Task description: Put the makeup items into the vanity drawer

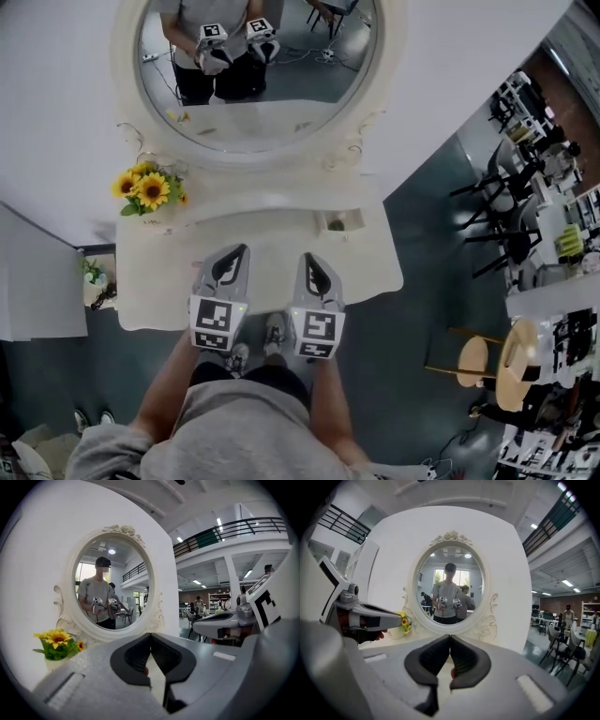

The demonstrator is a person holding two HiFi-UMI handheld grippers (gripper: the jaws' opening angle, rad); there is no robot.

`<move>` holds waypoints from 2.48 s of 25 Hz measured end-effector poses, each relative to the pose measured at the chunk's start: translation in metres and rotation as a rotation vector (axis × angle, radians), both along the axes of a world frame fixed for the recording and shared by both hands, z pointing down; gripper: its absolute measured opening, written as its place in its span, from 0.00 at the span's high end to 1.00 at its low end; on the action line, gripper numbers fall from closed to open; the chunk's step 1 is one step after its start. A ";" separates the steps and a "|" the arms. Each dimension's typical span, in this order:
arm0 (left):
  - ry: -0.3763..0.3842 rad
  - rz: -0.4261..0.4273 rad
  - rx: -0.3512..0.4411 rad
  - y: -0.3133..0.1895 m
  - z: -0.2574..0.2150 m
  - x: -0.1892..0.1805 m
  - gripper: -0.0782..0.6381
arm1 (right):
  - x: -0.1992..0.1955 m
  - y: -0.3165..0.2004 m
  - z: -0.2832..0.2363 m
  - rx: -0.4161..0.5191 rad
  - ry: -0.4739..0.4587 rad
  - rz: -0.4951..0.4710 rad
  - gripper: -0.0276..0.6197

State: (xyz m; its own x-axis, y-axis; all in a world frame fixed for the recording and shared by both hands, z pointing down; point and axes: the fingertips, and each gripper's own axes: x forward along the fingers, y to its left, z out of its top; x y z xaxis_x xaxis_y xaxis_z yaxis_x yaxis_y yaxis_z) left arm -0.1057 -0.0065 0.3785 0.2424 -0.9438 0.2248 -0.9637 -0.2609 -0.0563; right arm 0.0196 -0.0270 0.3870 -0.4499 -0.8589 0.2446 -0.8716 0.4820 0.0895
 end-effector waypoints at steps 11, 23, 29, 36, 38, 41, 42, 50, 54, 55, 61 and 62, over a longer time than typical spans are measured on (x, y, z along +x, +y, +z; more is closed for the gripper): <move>0.006 -0.297 -0.065 0.037 0.026 -0.111 0.88 | -0.128 0.004 0.028 -0.058 0.019 -0.320 0.95; 0.047 -0.545 -0.206 0.090 0.094 -0.174 0.88 | -0.209 0.031 0.105 -0.194 0.100 -0.587 0.95; 0.086 -0.624 -0.277 0.105 0.136 -0.179 0.88 | -0.217 0.035 0.157 -0.265 0.181 -0.678 0.95; 0.121 -0.683 -0.317 0.112 0.171 -0.185 0.88 | -0.230 0.036 0.210 -0.319 0.315 -0.799 0.80; 0.133 -0.701 -0.329 0.115 0.178 -0.184 0.88 | -0.232 0.039 0.222 -0.336 0.351 -0.841 0.71; 0.147 -0.721 -0.342 0.119 0.187 -0.183 0.88 | -0.233 0.040 0.233 -0.345 0.386 -0.872 0.68; 0.152 -0.727 -0.344 0.120 0.189 -0.183 0.88 | -0.234 0.040 0.236 -0.347 0.395 -0.880 0.67; 0.173 -0.754 -0.352 0.120 0.198 -0.181 0.88 | -0.235 0.041 0.255 -0.371 0.498 -0.923 0.67; 0.175 -0.762 -0.358 0.123 0.200 -0.181 0.88 | -0.233 0.041 0.261 -0.365 0.550 -0.926 0.77; 0.175 -0.763 -0.359 0.124 0.200 -0.181 0.88 | -0.232 0.041 0.262 -0.363 0.563 -0.927 0.80; 0.171 -0.760 -0.358 0.125 0.199 -0.182 0.88 | -0.232 0.043 0.264 -0.358 0.575 -0.919 0.88; 0.170 -0.759 -0.356 0.125 0.198 -0.182 0.88 | -0.231 0.043 0.264 -0.361 0.572 -0.914 0.88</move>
State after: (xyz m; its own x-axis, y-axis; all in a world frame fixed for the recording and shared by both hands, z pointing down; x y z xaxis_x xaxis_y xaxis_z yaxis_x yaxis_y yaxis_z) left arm -0.2882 0.1184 0.5765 -0.3690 -0.7441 0.5569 -0.8726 0.4837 0.0681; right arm -0.2118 0.0159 0.6508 -0.6144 -0.1038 0.7821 -0.0562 0.9946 0.0878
